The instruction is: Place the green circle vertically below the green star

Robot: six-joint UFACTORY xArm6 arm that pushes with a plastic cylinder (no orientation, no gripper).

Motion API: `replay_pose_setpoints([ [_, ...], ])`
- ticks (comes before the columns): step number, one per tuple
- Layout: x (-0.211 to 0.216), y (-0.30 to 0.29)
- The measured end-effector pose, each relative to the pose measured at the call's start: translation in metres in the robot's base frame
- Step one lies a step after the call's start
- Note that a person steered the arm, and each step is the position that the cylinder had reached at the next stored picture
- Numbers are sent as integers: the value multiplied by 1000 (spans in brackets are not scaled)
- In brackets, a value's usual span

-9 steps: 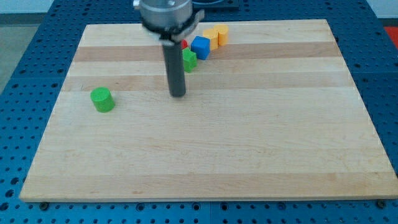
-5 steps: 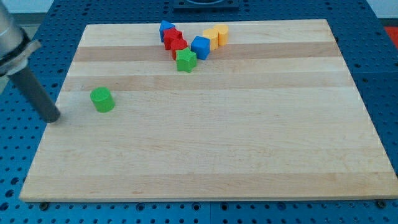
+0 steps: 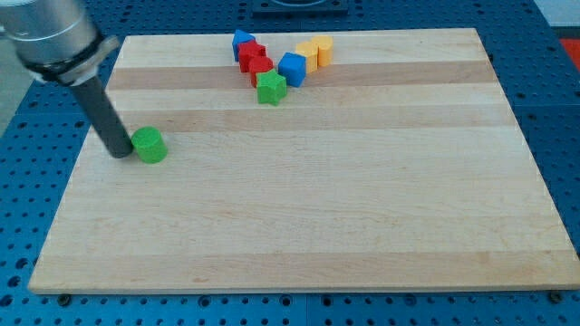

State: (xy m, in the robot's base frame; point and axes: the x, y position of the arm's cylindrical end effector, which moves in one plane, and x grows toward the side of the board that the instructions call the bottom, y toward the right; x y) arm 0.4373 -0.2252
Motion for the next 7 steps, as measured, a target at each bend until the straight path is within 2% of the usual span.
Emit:
replay_pose_setpoints([
  [3, -2, 142],
  [5, 26, 162],
  [6, 25, 192],
  [7, 16, 188],
])
